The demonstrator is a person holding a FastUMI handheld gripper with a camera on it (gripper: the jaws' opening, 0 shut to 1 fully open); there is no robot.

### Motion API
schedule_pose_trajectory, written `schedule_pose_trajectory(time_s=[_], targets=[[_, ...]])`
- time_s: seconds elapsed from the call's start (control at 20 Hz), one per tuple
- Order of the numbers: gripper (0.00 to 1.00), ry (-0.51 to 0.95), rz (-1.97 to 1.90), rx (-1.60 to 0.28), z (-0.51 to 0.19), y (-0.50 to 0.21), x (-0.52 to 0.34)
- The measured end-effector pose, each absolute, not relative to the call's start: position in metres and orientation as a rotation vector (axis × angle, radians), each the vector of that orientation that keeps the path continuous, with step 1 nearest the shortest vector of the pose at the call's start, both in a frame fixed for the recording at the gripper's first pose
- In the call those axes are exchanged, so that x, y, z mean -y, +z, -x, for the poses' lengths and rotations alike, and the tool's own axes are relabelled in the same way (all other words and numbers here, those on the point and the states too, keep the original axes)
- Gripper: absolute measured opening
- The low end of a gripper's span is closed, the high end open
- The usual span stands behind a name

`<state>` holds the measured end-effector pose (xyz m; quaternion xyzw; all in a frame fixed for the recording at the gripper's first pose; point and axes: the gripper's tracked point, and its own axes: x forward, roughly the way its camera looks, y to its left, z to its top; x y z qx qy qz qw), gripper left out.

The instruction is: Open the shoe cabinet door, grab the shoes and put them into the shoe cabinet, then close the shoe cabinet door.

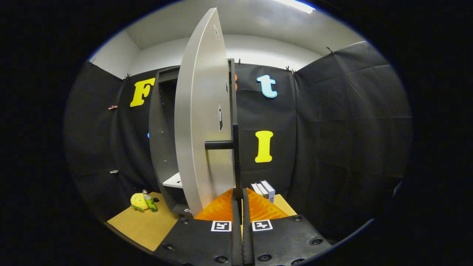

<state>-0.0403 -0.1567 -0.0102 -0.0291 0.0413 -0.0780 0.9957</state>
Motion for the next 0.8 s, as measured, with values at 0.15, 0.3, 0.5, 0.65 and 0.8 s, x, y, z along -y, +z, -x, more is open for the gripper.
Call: schedule_pose_trajectory(time_s=[0.15,0.3,0.5,0.65,0.8], targets=[[0.06,-0.139,0.052,-0.085,0.043,-0.008,0.167],[0.06,-0.124,0.035,-0.089,0.044,-0.011,0.174],[0.06,-0.103,0.043,-0.089,0.042,-0.011,0.174],[0.06,-0.084,0.027,-0.093,0.042,-0.010,0.181],[0.11,-0.077,0.029,-0.086,0.052,-0.010,0.182]])
